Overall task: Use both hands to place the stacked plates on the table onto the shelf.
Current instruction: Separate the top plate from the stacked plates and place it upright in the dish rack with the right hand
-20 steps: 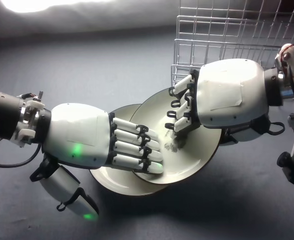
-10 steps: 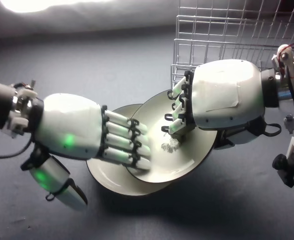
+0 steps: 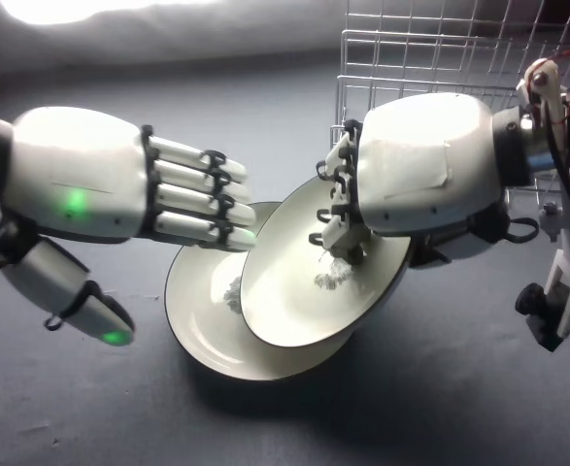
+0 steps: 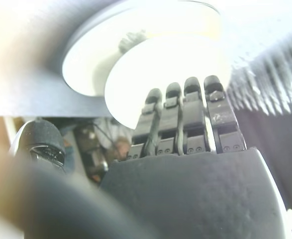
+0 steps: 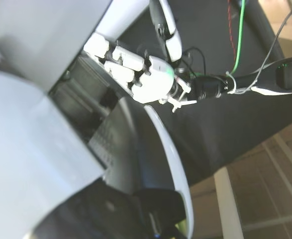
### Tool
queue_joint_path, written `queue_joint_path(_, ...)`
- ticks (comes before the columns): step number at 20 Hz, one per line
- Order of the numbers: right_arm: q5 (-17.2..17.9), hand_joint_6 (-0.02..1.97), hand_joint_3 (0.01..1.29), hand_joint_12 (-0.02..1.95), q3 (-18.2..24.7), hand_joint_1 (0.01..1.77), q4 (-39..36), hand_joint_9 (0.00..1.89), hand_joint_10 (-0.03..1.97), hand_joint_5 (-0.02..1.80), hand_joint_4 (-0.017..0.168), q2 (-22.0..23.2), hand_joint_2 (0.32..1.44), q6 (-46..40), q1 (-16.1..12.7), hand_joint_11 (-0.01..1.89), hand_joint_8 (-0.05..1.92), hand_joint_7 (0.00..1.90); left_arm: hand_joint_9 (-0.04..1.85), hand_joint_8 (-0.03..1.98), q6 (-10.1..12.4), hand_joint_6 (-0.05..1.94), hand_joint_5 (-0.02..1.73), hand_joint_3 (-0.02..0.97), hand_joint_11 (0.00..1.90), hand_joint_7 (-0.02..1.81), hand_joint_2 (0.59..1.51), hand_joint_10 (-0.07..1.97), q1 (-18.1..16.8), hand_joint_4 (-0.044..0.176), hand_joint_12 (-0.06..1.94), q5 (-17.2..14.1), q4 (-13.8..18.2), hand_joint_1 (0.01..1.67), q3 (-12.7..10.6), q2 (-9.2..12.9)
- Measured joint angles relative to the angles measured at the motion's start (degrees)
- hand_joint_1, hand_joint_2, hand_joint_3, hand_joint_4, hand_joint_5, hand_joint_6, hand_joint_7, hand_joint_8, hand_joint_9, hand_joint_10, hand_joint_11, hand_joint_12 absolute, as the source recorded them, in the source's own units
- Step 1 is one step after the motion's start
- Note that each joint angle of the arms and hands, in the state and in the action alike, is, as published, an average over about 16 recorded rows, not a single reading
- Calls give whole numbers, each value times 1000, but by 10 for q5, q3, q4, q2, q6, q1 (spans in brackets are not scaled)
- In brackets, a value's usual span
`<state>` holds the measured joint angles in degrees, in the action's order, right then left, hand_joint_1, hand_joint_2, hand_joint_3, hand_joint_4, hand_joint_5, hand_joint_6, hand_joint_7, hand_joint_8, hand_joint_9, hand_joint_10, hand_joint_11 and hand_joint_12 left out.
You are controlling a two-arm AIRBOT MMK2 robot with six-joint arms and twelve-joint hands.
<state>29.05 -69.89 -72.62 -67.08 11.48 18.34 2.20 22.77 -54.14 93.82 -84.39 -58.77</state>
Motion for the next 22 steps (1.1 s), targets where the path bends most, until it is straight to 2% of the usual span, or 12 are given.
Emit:
queue_joint_path(7,-12,918,15,1090,27,1324,89,979,1049,912,-1,11,968,0,-22,732,663,1036,21,12,7,20,14,4,15,15,1150,5,-11,-1,-6,-1,12,14,11,62)
queue_joint_path(12,-16,987,16,1103,47,1354,171,968,1055,952,0,18,982,0,-32,732,723,1074,21,12,10,20,18,4,15,13,1150,5,-6,-1,-7,0,17,14,14,98)
queue_joint_path(17,-17,979,15,1110,64,1366,251,969,1053,960,-2,22,995,-1,-40,732,745,1087,21,12,11,20,20,4,15,13,1150,5,2,-1,-7,0,11,15,13,118)
queue_joint_path(22,-20,971,15,1108,74,1371,328,972,1052,949,-3,26,998,-4,-47,732,743,1094,20,12,11,21,21,4,15,15,1150,5,9,-1,-7,1,-3,15,11,127)
